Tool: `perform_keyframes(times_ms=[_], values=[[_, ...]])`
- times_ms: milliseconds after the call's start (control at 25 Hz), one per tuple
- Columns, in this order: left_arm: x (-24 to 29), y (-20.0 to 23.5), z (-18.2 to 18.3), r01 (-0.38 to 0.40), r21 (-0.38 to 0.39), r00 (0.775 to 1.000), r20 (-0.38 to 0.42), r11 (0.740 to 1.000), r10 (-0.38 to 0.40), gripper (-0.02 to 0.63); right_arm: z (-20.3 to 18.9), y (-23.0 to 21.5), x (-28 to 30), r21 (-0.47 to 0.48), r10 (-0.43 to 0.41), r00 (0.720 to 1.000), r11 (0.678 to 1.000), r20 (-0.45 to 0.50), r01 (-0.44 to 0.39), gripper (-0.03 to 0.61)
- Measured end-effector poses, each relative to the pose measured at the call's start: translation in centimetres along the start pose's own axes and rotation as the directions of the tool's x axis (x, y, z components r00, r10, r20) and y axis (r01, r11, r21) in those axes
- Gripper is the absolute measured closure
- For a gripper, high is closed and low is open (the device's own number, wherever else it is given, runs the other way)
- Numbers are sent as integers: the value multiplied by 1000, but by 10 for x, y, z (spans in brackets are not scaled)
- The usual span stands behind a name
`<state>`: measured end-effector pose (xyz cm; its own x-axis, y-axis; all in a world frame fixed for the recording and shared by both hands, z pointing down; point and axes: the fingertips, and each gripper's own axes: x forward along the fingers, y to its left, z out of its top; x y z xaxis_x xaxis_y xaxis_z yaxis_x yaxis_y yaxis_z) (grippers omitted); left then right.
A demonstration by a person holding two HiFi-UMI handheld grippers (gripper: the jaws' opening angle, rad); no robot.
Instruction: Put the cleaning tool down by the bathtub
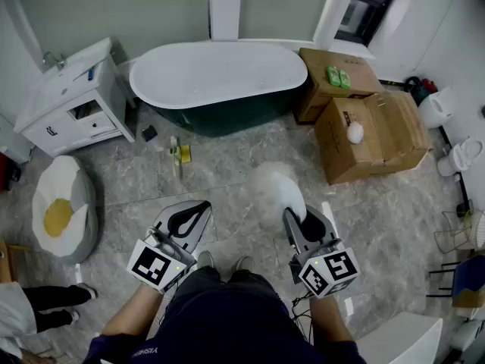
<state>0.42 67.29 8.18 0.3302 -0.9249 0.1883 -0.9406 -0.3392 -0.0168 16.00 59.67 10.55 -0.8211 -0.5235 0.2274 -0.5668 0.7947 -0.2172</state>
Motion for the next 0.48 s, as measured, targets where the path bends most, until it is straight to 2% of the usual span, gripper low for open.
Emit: perform_keyframes(times_ms=[280,480], values=[[1,-3,-7,19,-3,1000,23,1000,-19,584,-1,1,4,-20,-5,1000,1000,-3,5,483],[4,-3,-6,16,-3,1000,19,1000,-16,584,-4,-3,3,1,-21,1000,1000,-4,21,483]])
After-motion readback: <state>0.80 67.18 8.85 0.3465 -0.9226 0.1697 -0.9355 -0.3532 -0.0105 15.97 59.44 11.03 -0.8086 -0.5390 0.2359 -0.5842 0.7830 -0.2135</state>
